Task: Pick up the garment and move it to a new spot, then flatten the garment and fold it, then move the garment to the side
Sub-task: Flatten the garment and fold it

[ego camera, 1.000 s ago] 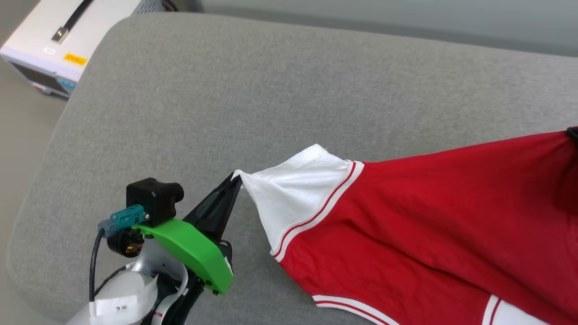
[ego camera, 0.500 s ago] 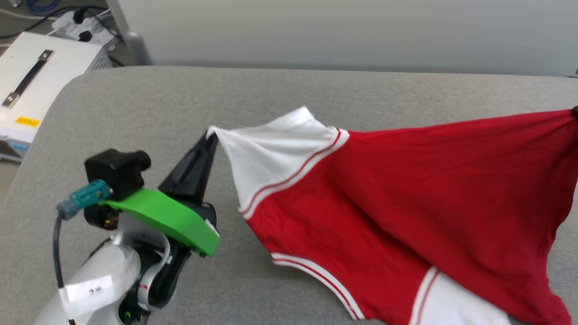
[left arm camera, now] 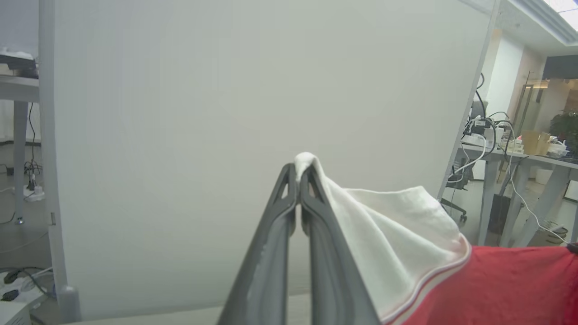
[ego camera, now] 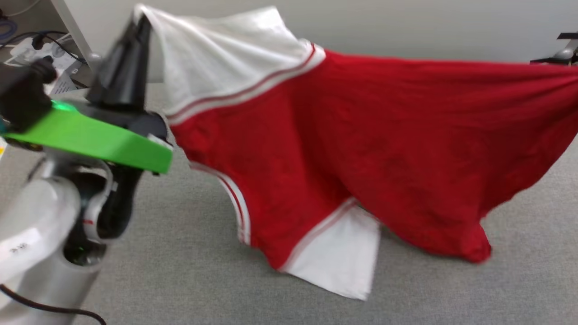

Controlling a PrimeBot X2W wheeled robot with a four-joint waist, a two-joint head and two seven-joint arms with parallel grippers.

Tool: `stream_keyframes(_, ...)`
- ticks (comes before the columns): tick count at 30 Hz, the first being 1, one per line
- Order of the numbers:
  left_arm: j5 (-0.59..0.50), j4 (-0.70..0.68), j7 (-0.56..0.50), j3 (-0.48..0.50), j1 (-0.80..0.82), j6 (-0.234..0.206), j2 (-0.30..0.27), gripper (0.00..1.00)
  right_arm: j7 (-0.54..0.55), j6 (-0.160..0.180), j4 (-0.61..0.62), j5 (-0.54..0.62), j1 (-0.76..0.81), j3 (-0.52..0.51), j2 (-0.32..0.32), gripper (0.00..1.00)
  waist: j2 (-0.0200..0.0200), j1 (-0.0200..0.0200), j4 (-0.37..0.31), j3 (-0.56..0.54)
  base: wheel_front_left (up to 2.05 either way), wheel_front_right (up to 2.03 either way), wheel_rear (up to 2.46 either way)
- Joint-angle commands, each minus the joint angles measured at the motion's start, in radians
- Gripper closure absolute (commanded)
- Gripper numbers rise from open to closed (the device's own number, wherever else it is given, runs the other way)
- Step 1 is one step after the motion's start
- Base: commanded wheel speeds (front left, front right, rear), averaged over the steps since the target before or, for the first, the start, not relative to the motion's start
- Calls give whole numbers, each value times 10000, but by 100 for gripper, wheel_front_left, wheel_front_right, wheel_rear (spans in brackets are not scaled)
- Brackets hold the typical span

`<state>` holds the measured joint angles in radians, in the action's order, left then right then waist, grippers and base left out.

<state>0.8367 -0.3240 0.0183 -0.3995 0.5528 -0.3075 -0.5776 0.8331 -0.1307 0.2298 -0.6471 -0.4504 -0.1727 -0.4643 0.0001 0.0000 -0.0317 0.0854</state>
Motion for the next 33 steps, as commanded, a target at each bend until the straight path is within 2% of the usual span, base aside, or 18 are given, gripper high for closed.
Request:
stream_keyframes(1,-132,-88,51,206,342,-90,-175,100,-19,0,145,-10,-287,-52,50,100,-1,0,-113,213,0,0,0)
stream_keyframes(6,-346,-321,-158,744,1307,-101,-738,100,-211,0,310,19,-1118,49,62,100,-1,0,-298,768,0,0,0)
stream_keyframes(11,-474,-118,-468,1118,2677,176,-1227,100,-725,0,14,199,-2265,149,-122,100,-1,0,-379,1616,0,0,0)
stream_keyframes(20,-906,1688,-1443,906,6062,1361,-1926,100,-1716,0,-1697,571,-5025,626,-572,100,-1,0,-455,3613,0,0,0)
stream_keyframes(25,-1346,3303,-1782,561,8382,2146,-1912,100,-2251,0,-3064,898,-6827,860,-324,100,-1,0,-550,4685,0,0,0)
stream_keyframes(33,-2587,6067,-1697,-135,12284,3134,-1427,100,-3309,0,-5167,1536,-9618,1234,224,100,-1,0,-721,6047,0,0,0)
